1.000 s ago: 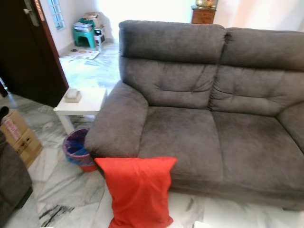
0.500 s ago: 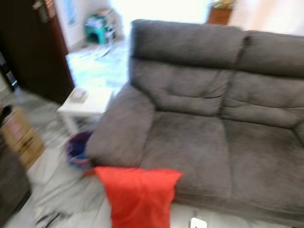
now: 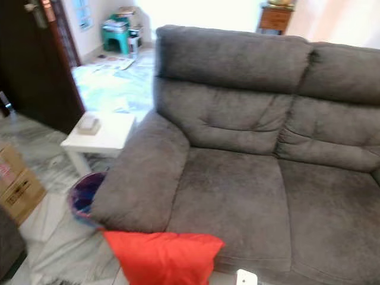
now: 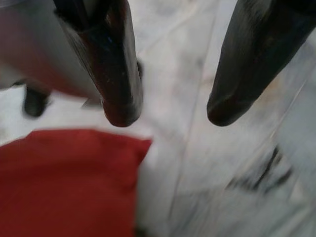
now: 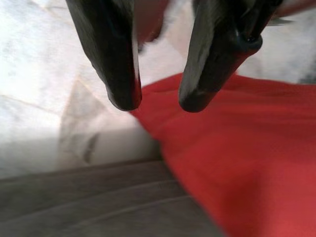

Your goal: Move the pillow to the sofa from floor

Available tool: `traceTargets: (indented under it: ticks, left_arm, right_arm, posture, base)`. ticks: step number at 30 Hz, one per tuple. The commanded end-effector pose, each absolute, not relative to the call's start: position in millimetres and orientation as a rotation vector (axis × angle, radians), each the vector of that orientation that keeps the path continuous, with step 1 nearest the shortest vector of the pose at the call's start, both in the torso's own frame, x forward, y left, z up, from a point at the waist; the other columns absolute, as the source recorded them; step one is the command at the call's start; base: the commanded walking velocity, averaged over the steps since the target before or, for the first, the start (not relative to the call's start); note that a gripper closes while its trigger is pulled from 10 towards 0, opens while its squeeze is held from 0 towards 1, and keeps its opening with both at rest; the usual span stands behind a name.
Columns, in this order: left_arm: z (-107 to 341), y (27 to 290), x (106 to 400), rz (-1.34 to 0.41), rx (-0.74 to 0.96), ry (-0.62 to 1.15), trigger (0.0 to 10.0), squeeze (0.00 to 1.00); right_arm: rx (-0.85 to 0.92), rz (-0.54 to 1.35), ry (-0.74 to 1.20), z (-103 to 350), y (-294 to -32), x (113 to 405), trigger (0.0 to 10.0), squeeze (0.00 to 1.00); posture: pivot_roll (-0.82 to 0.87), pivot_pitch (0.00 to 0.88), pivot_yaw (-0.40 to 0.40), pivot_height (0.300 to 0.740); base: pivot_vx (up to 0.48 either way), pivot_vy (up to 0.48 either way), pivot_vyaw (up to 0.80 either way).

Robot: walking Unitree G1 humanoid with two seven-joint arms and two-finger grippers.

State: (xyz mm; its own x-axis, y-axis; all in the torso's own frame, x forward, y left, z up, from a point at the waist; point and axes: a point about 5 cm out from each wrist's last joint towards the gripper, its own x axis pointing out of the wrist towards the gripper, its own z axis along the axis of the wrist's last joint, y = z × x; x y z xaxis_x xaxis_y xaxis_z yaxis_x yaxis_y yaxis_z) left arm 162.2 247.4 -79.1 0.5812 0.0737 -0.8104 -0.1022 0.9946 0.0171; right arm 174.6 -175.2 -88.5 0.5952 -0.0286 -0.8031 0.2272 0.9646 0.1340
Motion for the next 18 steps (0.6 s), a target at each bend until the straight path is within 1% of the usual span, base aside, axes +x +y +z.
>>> traceTargets:
  ticks: [1, 6, 8, 11, 15, 18]
  left_arm:
    - [-87, 248, 144, 0.102, -0.035, 1.011, 10.0, 0.00]
    - [-84, 253, 148, 0.105, -0.029, 1.005, 10.0, 0.00]
    - [-83, 253, 149, 0.101, -0.025, 1.004, 10.0, 0.00]
    - [-83, 247, 154, 0.080, -0.012, 0.995, 10.0, 0.00]
    - [-82, 241, 162, 0.067, 0.002, 0.971, 10.0, 0.00]
    - [-73, 229, 185, 0.024, 0.084, 0.874, 10.0, 0.00]
  right_arm:
    - [0.231, -0.143, 0.925, -90, -173, 172, 10.0, 0.00]
    - [0.239, -0.148, 0.926, -90, -172, 172, 10.0, 0.00]
    - [0.241, -0.147, 0.926, -90, -172, 172, 10.0, 0.00]
    - [0.276, -0.179, 0.920, -90, -173, 171, 10.0, 0.00]
    - [0.280, -0.182, 0.914, -90, -173, 171, 10.0, 0.00]
    - [0.297, -0.189, 0.866, -86, -175, 179, 10.0, 0.00]
  posture:
    - [0.11, 0.035, -0.011, 0.740]
    - [0.12, 0.035, -0.008, 0.740]
    - [0.12, 0.034, -0.009, 0.740]
    - [0.12, 0.034, -0.007, 0.740]
    - [0.12, 0.035, -0.007, 0.740]
    - [0.12, 0.037, -0.004, 0.740]
  base:
    - [0.000, 0.000, 0.45]
    - [0.000, 0.000, 0.73]
    - [0.000, 0.000, 0.52]
    - [0.000, 0.000, 0.00]
    - [0.000, 0.000, 0.00]
    - [0.000, 0.000, 0.00]
